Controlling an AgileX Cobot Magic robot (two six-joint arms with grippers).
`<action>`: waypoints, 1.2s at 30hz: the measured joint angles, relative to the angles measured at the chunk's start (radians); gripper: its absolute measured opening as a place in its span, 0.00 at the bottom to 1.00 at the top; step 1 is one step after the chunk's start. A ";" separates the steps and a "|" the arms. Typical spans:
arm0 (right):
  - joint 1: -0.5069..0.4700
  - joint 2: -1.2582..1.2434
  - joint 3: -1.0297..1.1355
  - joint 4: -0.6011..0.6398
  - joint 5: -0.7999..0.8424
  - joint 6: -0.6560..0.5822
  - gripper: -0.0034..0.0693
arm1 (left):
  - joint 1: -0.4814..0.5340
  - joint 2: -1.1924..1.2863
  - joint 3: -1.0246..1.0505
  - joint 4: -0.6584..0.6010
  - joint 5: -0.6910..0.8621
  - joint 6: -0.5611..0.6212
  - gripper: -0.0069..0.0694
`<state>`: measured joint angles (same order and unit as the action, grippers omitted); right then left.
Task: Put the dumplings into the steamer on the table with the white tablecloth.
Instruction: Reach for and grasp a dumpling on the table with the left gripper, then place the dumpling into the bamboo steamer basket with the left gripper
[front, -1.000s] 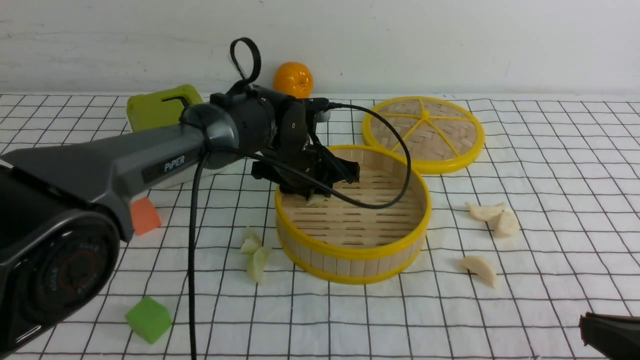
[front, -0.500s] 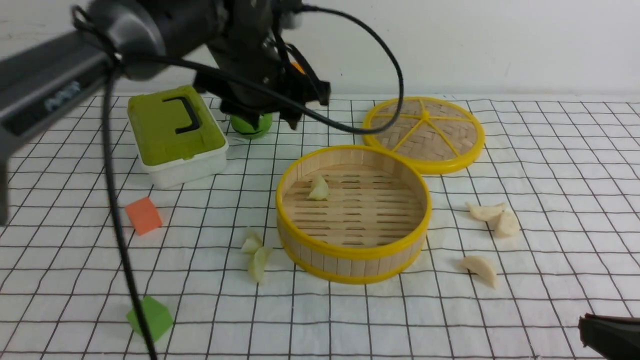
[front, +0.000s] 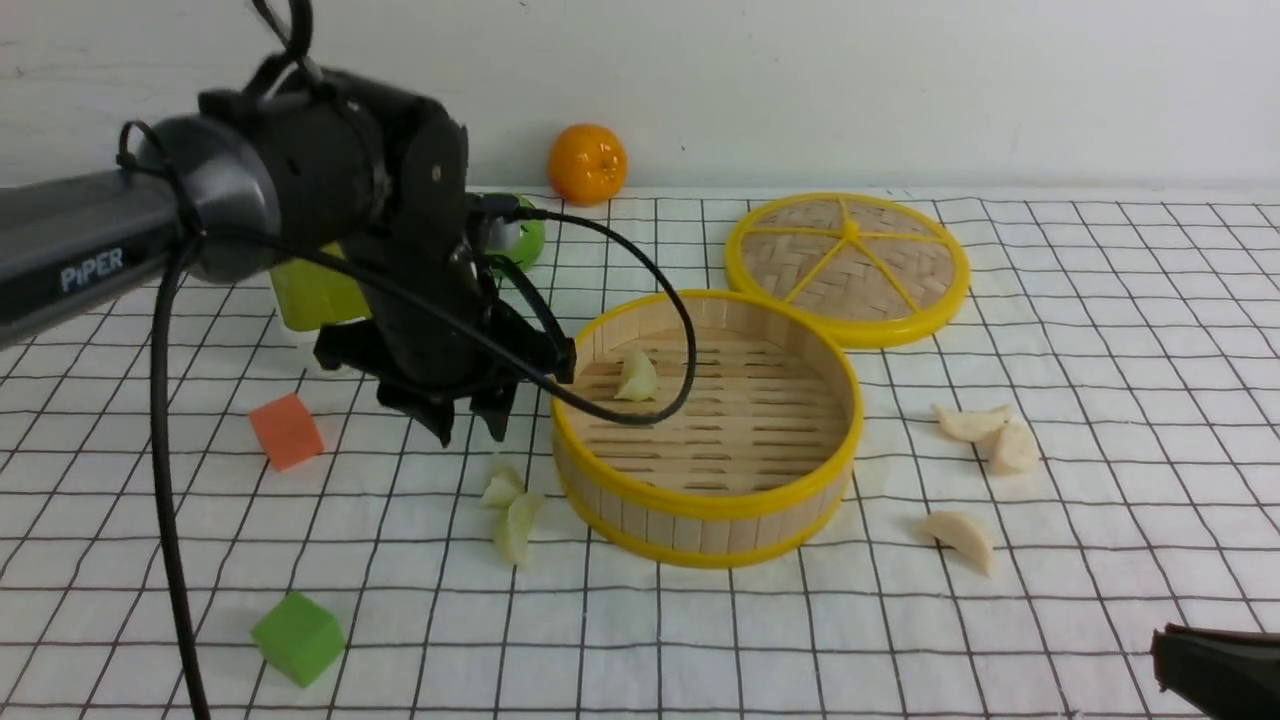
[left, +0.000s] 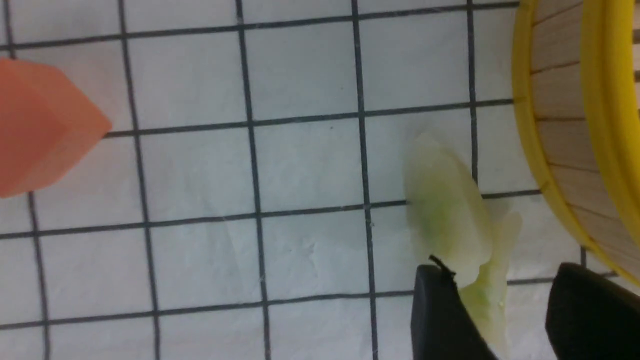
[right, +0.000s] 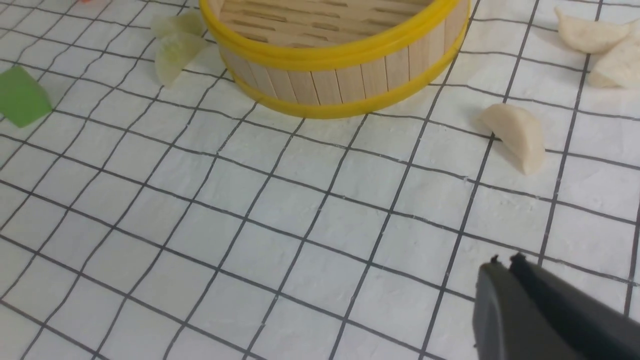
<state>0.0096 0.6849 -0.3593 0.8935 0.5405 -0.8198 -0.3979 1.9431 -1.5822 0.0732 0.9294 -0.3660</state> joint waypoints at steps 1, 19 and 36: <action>0.000 0.000 0.000 0.000 0.003 0.000 0.07 | 0.000 0.011 0.017 -0.001 -0.050 -0.033 0.49; 0.000 0.000 0.000 0.001 0.010 0.000 0.09 | 0.000 0.142 0.025 -0.012 -0.035 -0.045 0.51; 0.000 0.000 0.000 0.001 0.007 0.000 0.09 | 0.000 0.147 0.025 0.033 -0.091 -0.045 0.44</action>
<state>0.0096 0.6849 -0.3593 0.8946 0.5473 -0.8198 -0.3979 2.0906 -1.5573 0.1064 0.8384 -0.4114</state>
